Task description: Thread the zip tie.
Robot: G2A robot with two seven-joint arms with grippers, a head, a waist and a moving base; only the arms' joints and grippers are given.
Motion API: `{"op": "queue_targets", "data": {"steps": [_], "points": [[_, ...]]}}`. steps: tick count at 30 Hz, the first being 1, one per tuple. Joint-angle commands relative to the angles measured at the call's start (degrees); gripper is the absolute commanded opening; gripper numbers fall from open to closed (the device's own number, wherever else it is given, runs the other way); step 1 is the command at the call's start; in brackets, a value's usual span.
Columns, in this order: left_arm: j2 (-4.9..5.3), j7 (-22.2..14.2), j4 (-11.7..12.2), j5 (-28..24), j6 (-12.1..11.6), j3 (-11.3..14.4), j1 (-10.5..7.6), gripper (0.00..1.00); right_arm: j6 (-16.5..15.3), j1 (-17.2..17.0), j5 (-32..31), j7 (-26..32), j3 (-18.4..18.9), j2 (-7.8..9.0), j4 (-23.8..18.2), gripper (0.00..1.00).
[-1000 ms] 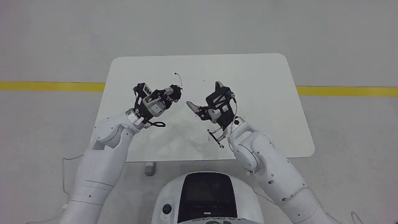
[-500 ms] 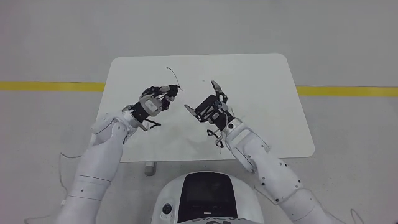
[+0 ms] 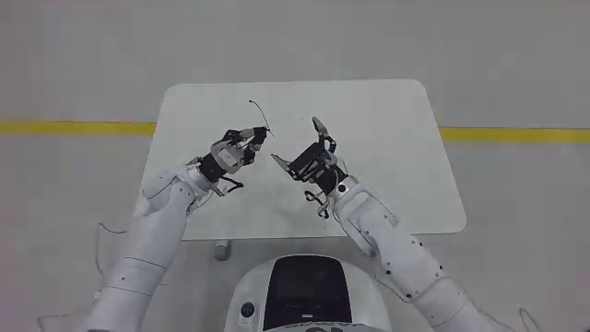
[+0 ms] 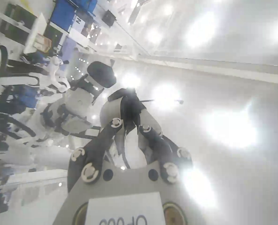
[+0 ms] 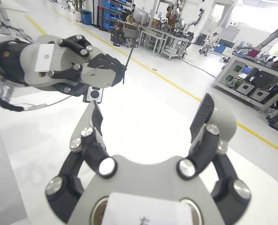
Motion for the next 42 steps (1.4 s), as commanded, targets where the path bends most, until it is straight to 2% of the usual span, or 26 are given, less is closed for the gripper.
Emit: {"op": "queue_targets", "data": {"steps": [1, 5, 6, 7, 9, 16, 18, 26, 30, 37, 42], "points": [[0.88, 0.2, 1.0, -4.1, 0.0, 1.9, -0.87, 0.0, -0.3, 0.1, 0.0, -0.8, -0.3, -0.07, 0.4, 1.0], [2.94, 0.2, 1.7, -9.2, 0.0, 5.4, -2.25, 0.0, -0.6, 0.4, 0.0, -2.5, -0.8, -0.23, 0.7, 0.98], [3.48, 0.0, 1.7, -9.7, 0.0, 6.0, -2.57, 0.0, -0.5, 0.4, 0.0, -2.9, -1.0, -0.25, 0.8, 0.81], [3.66, 0.0, 1.7, -9.8, 0.0, 6.2, -2.68, 0.0, -0.4, 0.6, 0.0, -3.3, -1.2, -0.25, 0.8, 0.75], [3.66, 0.0, 1.7, -9.8, 0.0, 6.2, -2.68, 0.0, 0.0, 1.1, 0.0, -3.7, -1.7, -0.14, 1.1, 0.49], [3.66, 0.0, 1.7, -9.8, 0.0, 6.2, -2.68, 0.0, 3.1, 3.2, 0.0, -3.5, -4.4, 0.55, 2.0, 0.31], [3.66, 0.0, 1.7, -9.8, 0.0, 6.2, -2.68, 0.0, 3.7, 3.8, 0.0, -3.4, -5.2, 0.76, 2.2, 0.22], [3.66, 0.0, 1.7, -9.8, 0.0, 6.2, -2.68, 0.0, 5.4, 4.9, 0.0, -3.5, -7.2, 1.32, 2.3, 0.15], [3.66, 0.0, 1.7, -9.8, 0.0, 6.2, -2.68, 0.0, 5.8, 5.2, 0.0, -3.6, -7.7, 1.48, 2.2, 0.15], [3.66, 0.0, 1.7, -9.8, 0.0, 6.2, -2.68, 0.0, 6.1, 5.6, 0.0, -3.9, -8.2, 1.52, 2.1, 0.08], [3.66, 0.0, 1.7, -9.8, 0.0, 6.2, -2.68, 0.0, 6.1, 6.1, 0.0, -3.9, -8.5, 1.44, 2.4, 0.09]]}}
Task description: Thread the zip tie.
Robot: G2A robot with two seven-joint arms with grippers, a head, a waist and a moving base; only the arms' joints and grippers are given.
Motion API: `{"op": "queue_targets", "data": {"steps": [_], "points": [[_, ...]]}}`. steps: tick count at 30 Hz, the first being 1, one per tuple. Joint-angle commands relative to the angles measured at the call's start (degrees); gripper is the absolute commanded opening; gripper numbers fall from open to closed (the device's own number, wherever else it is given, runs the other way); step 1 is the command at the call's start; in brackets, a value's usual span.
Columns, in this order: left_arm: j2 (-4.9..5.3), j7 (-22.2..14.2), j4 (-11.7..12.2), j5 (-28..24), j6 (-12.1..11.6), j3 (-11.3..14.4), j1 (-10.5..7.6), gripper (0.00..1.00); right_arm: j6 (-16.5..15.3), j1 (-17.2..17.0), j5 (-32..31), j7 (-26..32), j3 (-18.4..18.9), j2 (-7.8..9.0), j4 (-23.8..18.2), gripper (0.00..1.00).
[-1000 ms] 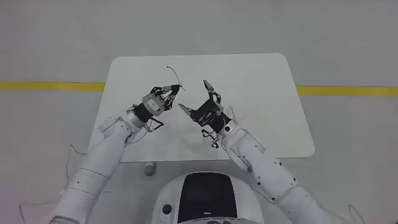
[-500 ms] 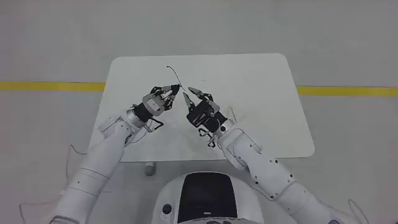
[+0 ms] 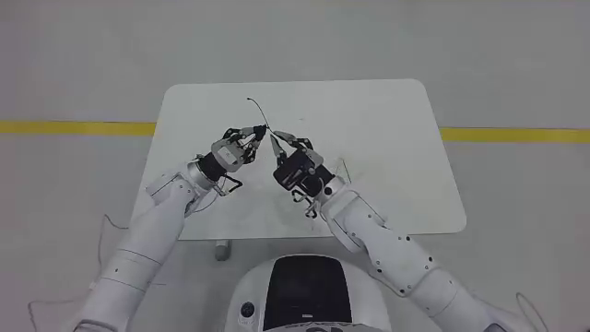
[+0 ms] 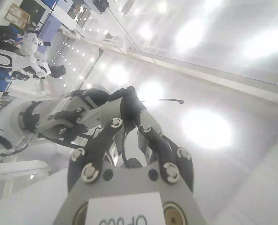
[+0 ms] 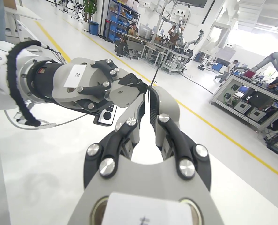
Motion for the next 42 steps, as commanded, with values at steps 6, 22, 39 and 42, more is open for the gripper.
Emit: {"op": "queue_targets", "data": {"steps": [6, 22, 39, 42], "points": [[0.0, 0.0, 0.0, 0.0, 0.0, 0.0, 0.0, 0.0, 0.0, 0.5, 0.0, 0.5, -0.3, -0.09, 0.4, 0.13], [0.0, 0.0, 0.0, 0.0, 0.0, 0.0, 0.0, 0.0, 0.1, 0.9, 0.0, 0.8, -0.1, -0.89, 1.7, 0.05], [0.0, 0.0, 0.0, 0.0, 0.0, 0.0, 0.0, 0.0, 0.6, 0.2, 0.0, 1.3, 0.5, -0.47, 1.3, 0.0], [0.0, 0.0, 0.0, 0.0, 0.0, 0.0, 0.0, 0.0, 0.5, -0.2, 0.0, 1.5, 0.8, -0.16, 0.8, 0.0]]}}
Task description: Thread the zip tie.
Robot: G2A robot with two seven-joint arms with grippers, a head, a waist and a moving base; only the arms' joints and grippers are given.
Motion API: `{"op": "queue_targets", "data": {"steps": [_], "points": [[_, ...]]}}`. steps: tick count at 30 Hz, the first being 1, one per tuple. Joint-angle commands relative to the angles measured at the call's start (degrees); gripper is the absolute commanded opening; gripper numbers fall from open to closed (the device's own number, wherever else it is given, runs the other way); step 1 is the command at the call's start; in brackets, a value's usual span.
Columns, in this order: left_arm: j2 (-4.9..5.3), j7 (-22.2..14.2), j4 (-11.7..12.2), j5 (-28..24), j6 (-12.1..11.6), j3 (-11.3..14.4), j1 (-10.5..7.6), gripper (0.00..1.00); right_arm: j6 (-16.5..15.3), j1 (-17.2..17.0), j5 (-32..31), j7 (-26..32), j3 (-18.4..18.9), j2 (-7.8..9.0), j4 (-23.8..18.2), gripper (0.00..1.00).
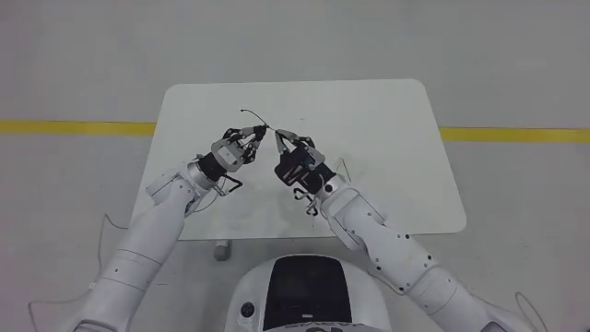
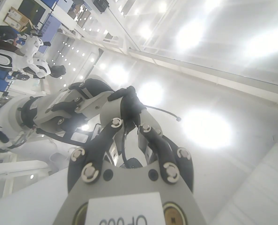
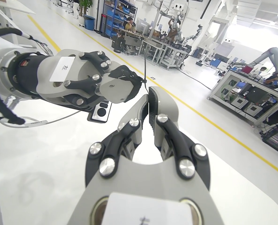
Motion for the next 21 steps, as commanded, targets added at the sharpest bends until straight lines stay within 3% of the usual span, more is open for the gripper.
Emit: {"op": "queue_targets", "data": {"steps": [1, 21], "points": [[0.0, 0.0, 0.0, 0.0, 0.0, 0.0, 0.0, 0.0, -0.1, -0.2, 0.0, 0.1, 0.2, 0.18, -0.2, 0.0], [0.0, 0.0, 0.0, 0.0, 0.0, 0.0, 0.0, 0.0, -0.8, -2.5, 0.0, 2.2, 2.2, 0.92, -1.6, 0.0]]}}
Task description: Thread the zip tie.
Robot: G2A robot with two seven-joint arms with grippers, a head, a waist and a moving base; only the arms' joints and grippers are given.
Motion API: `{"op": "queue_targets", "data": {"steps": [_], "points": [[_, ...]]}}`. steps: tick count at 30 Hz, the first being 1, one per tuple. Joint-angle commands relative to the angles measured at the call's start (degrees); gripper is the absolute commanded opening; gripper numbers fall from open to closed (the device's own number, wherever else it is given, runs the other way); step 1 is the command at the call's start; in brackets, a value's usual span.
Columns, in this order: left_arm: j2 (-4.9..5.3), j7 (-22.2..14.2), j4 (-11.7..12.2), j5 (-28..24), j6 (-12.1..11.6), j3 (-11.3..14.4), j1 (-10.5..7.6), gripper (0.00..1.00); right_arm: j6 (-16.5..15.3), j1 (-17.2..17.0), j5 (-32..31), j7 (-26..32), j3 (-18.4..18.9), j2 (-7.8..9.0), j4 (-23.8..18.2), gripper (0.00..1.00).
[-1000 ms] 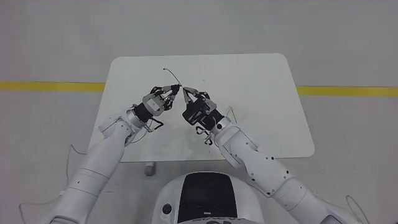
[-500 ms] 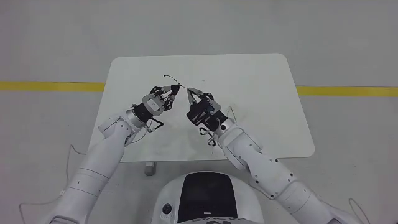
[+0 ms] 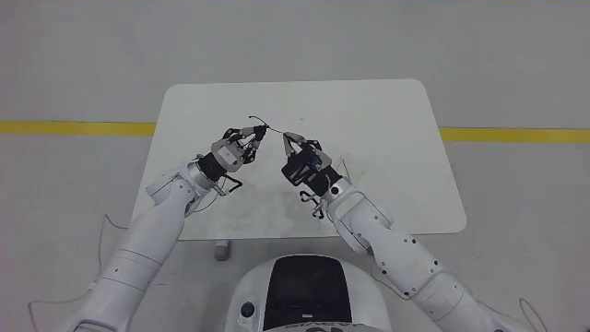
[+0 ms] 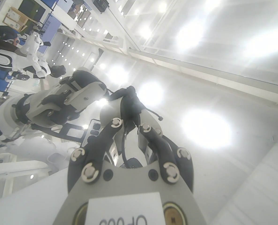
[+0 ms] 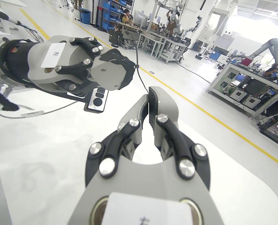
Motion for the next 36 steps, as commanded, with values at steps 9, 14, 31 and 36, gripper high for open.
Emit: {"op": "queue_targets", "data": {"steps": [9, 14, 31, 36], "points": [[0.0, 0.0, 0.0, 0.0, 0.0, 0.0, 0.0, 0.0, -0.5, -0.8, 0.0, 0.4, 1.1, 0.04, 0.2, 0.0], [0.0, 0.0, 0.0, 0.0, 0.0, 0.0, 0.0, 0.0, -0.7, -1.0, 0.0, 0.3, 1.6, 0.02, 0.3, 0.0], [0.0, 0.0, 0.0, 0.0, 0.0, 0.0, 0.0, 0.0, -0.9, -1.7, 0.0, 0.2, 2.6, -0.05, 0.9, 0.0], [0.0, 0.0, 0.0, 0.0, 0.0, 0.0, 0.0, 0.0, -1.0, -1.8, 0.0, 0.4, 2.8, -0.02, 1.1, 0.0]]}}
